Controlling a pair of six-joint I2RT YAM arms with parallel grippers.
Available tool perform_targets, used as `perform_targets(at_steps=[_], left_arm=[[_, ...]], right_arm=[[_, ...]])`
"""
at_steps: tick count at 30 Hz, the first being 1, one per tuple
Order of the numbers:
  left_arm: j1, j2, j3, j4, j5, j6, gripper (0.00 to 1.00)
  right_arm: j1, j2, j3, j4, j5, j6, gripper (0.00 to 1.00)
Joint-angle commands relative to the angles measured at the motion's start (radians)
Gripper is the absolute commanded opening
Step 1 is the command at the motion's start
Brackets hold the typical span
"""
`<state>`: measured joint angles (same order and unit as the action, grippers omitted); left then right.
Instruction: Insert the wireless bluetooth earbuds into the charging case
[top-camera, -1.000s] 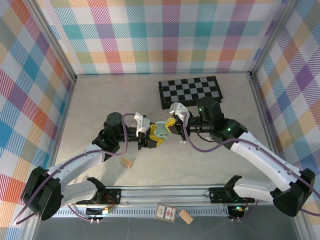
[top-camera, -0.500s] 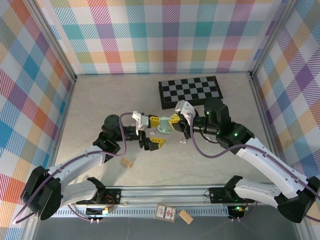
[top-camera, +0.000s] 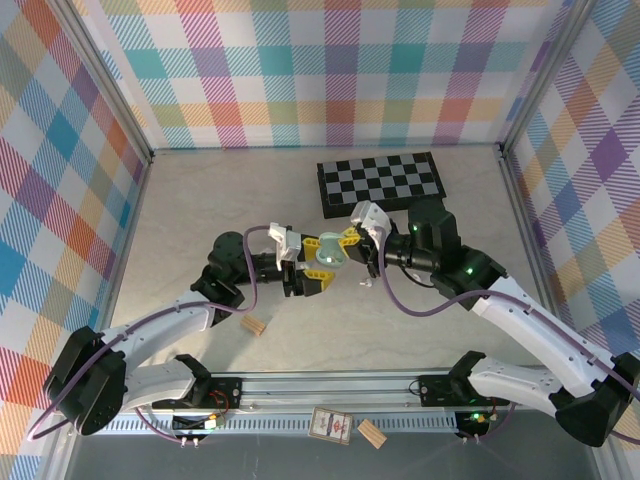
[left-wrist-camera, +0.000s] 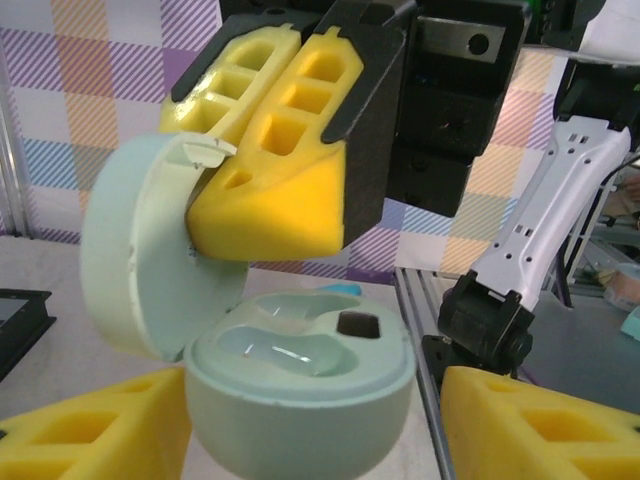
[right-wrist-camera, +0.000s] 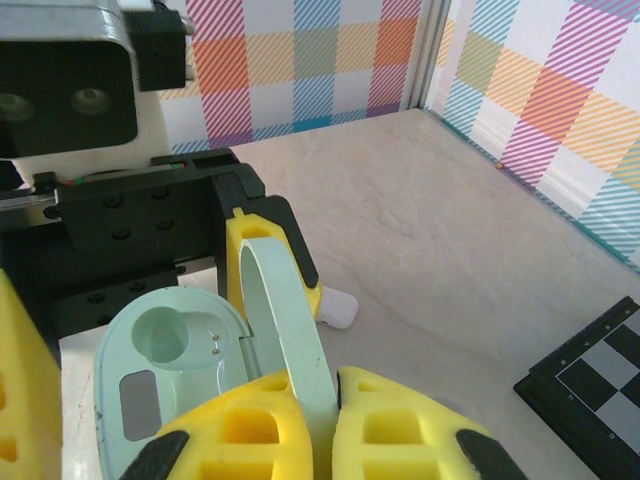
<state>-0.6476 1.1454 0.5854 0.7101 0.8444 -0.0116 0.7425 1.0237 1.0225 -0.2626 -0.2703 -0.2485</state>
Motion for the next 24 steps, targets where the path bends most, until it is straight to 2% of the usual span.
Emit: perform_targets(at_steps=[1, 11, 24], left_arm=[[-0.013, 0.000, 0.017, 0.035, 0.017, -0.006, 0.58], [-0.015, 0.001, 0.022, 0.062, 0.016, -0.037, 0.62], [-0.015, 0.011, 0.020, 0.092, 0.019, -0.044, 0.52]], right_arm=[[-0.003, -0.019, -0.004, 0.015, -0.029, -0.010, 0.00], [-0.004, -0.011, -0.004, 0.008, -0.029, -0.018, 0.00], [-0.003, -0.007, -0.002, -0.010, -0.035, -0.024, 0.00]])
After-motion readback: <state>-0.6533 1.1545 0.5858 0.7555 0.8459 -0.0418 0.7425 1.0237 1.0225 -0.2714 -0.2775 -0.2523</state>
